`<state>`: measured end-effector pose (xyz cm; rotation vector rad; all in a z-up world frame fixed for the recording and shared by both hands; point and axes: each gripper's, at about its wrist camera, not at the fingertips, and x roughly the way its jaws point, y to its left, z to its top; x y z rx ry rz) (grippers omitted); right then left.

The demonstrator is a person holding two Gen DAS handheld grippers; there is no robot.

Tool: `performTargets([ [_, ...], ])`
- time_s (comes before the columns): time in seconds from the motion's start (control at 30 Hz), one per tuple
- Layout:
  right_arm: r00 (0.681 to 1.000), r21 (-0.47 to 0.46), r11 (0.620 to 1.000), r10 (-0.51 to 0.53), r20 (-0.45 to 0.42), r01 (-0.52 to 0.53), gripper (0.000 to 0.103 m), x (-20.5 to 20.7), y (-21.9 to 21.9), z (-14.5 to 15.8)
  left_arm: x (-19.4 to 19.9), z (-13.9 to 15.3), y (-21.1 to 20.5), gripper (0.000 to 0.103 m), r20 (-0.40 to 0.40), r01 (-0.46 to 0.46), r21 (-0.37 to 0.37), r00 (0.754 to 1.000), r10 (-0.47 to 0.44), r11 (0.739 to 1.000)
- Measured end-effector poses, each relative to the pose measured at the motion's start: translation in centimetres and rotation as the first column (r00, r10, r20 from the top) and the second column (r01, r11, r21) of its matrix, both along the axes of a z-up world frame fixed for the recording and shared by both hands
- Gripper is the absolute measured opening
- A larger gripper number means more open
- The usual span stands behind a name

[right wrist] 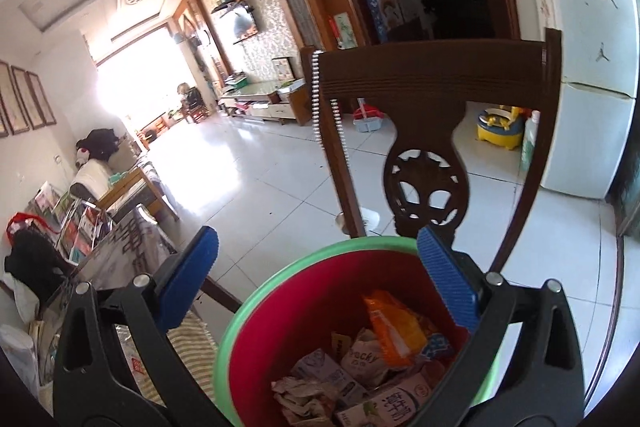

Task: Collect trash
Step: 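Grasp the yellow iced-tea carton with the left gripper while the right grasps the plastic bottle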

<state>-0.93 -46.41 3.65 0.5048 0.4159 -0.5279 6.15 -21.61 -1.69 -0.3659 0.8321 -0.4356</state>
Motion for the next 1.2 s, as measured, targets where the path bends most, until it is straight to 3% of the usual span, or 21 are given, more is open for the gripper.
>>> performTargets([
  [0.07,1.0,-0.003,1.0,0.028,-0.008,-0.028,0.098,0.6,1.1,0.1,-0.2,0.0,3.6,0.071,0.006,-0.087,0.021,0.996,0.087,0.996],
  [0.17,0.997,0.001,0.997,0.076,-0.014,-0.076,0.098,1.6,2.8,0.3,-0.3,-0.4,9.3,0.071,0.011,-0.261,0.085,0.965,0.261,0.961],
  [0.23,0.993,-0.007,0.993,0.119,-0.023,-0.119,0.098,2.4,4.4,0.5,0.0,-1.2,13.3,0.071,-0.01,-0.378,0.134,0.924,0.383,0.916],
  [0.4,0.974,-0.058,0.974,0.217,-0.059,-0.22,0.098,4.1,8.5,0.7,1.9,-3.1,20.8,0.071,-0.118,-0.544,0.141,0.821,0.559,0.827],
  [0.5,0.959,-0.075,0.959,0.267,-0.093,-0.274,0.098,5.1,10.3,0.4,3.9,-4.5,22.3,0.071,-0.175,-0.563,0.188,0.787,0.592,0.805],
  [0.57,0.949,-0.08,0.95,0.293,-0.113,-0.303,0.098,5.6,11.1,0.2,5.1,-5.3,22.1,0.072,-0.209,-0.534,0.215,0.792,0.573,0.817],
  [0.77,0.929,-0.071,0.935,0.333,-0.164,-0.348,0.098,7.0,12.2,-0.8,7.6,-6.0,20.7,0.086,-0.18,-0.495,0.262,0.818,0.546,0.829],
  [0.9,0.913,-0.069,0.923,0.359,-0.195,-0.377,0.098,7.9,13.2,-1.4,9.1,-6.5,20.0,0.087,-0.201,-0.466,0.274,0.828,0.524,0.841],
  [1.0,0.889,-0.058,0.905,0.399,-0.223,-0.421,0.098,8.9,14.5,-2.0,8.7,-6.7,19.9,0.074,-0.181,-0.45,0.261,0.846,0.501,0.854],
  [1.07,0.866,-0.052,0.886,0.435,-0.247,-0.461,0.098,9.6,15.8,-2.4,8.4,-6.4,19.6,0.056,-0.172,-0.419,0.224,0.872,0.459,0.88],
  [1.2,0.809,0.008,0.844,0.517,-0.279,-0.537,0.098,11.4,18.4,-3.6,7.2,-6.1,19.4,0.044,-0.2,-0.369,0.189,0.893,0.404,0.91],
])
